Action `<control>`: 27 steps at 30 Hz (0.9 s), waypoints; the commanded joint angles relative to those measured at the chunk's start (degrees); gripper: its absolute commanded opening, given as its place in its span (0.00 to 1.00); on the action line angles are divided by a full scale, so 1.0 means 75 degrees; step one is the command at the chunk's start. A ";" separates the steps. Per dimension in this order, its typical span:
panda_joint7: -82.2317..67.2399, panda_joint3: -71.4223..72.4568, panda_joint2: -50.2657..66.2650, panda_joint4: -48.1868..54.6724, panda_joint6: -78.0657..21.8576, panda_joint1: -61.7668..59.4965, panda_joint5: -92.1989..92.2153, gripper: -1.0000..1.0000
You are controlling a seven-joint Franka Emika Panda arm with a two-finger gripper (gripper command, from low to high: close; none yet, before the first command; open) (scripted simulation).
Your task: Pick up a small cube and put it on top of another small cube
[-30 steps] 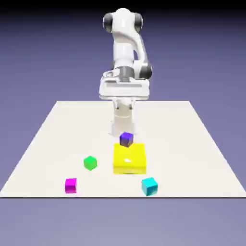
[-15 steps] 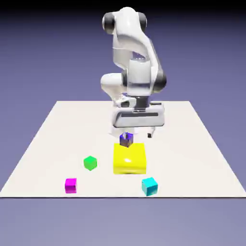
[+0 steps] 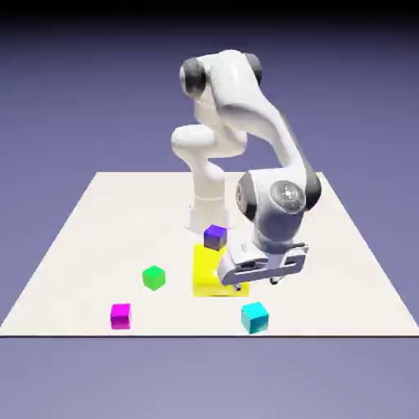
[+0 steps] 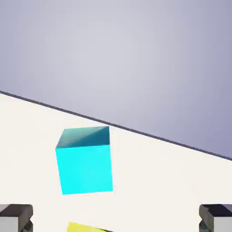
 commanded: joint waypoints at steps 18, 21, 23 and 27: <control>0.0130 0.0245 0.2315 0.1284 -0.1477 0.0090 -0.0368 0.00; 0.0059 0.0283 0.2280 0.2114 -0.2332 0.0172 -0.0306 0.00; -0.0055 -0.0130 0.1982 0.1764 -0.2297 0.0126 -0.0120 0.00; -0.0314 -0.1155 0.1263 0.0657 -0.1952 -0.0011 0.0318 0.00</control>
